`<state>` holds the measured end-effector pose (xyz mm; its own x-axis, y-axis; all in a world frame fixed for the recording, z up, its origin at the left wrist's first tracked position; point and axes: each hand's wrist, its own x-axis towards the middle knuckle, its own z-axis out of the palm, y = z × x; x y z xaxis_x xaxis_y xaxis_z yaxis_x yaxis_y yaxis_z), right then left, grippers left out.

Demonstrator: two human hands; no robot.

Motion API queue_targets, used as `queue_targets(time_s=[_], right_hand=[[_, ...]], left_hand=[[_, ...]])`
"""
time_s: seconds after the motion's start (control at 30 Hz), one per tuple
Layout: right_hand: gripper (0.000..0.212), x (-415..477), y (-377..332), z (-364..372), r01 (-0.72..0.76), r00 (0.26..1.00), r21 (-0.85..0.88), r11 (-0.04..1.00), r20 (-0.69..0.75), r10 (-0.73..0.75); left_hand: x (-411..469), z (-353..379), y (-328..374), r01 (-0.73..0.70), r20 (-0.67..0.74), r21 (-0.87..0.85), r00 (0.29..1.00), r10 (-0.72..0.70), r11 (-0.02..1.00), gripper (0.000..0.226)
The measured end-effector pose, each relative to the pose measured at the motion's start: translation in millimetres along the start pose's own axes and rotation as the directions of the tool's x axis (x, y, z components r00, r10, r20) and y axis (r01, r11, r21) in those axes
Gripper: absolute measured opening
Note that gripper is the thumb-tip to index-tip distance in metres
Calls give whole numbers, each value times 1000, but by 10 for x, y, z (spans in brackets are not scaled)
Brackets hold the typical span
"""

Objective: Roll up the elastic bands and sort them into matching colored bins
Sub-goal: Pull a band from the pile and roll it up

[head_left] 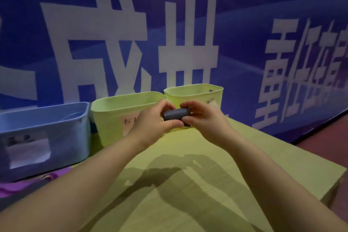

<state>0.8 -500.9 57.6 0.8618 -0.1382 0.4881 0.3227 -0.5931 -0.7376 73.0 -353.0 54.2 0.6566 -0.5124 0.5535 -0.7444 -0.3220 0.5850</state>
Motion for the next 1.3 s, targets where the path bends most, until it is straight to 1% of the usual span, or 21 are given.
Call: queue_targets(time_s=[0.1,0.2,0.3,0.43,0.5,0.57,0.63,0.7,0.77,0.8,0.87,0.93,1.0,1.07,1.13,1.2,1.3], right_hand=[[37,207,216,-139,-2,999,-118,993,-37,-3],[39,478,421,-219,10,996,-218,976,-85,-29],[36,823,596,-258,28,989,-276,961,-134,-67],[33,1350,752,-306,67,981,-399,915,-141,-133],[32,1558,827,-332,68,982,-490,869,-123,-146],[31,1697,895,-351,31,981,-603,797,-136,-141],[31,1775,954,-356,-3,976,-642,766,-169,-137],[32,1817,1012,-310,-28,973,-645,763,-191,-126],[33,1843,1066,-249,-69,978,-648,759,-193,-76],[34,1846,1092,-200,-99,984,-651,753,-179,-25],[36,1846,1114,-168,-149,986,-636,757,-156,63],[37,1827,1071,-175,-163,985,-606,778,-146,93],[35,1785,956,-203,-159,984,-572,805,-160,81],[32,1726,770,-191,-141,983,-556,819,-176,50],[32,1637,518,-133,-114,981,-532,839,-194,10],[32,1490,258,-77,-84,971,-488,869,-235,-38],[30,1186,-75,9,-46,951,-404,914,-297,-83]], left_hand=[[328,162,-55,-32,94,94,995,23,995,28],[685,291,-125,-110,113,253,990,84,961,29],[1056,404,-216,-139,30,388,990,138,911,26],[1543,506,-386,-102,-105,558,976,192,823,29],[1729,555,-447,-85,-119,645,970,210,759,33],[1864,598,-503,-82,-89,704,975,202,706,35],[1957,625,-555,-83,-77,718,977,198,691,33],[2000,659,-627,-70,-83,705,980,179,706,29],[2000,697,-661,-57,-66,693,988,142,719,25],[1987,724,-686,-44,-51,685,993,107,728,25],[1972,745,-685,-13,-31,660,999,44,752,34],[1938,701,-654,9,-14,647,1000,0,762,49],[1878,594,-571,-13,-10,643,1000,25,766,54],[1771,467,-447,-51,-11,621,997,74,782,52],[1637,331,-307,-93,-36,566,990,137,819,46],[1490,169,-147,-127,-98,513,974,205,849,37],[1213,-115,81,-146,-138,497,960,244,856,28]])
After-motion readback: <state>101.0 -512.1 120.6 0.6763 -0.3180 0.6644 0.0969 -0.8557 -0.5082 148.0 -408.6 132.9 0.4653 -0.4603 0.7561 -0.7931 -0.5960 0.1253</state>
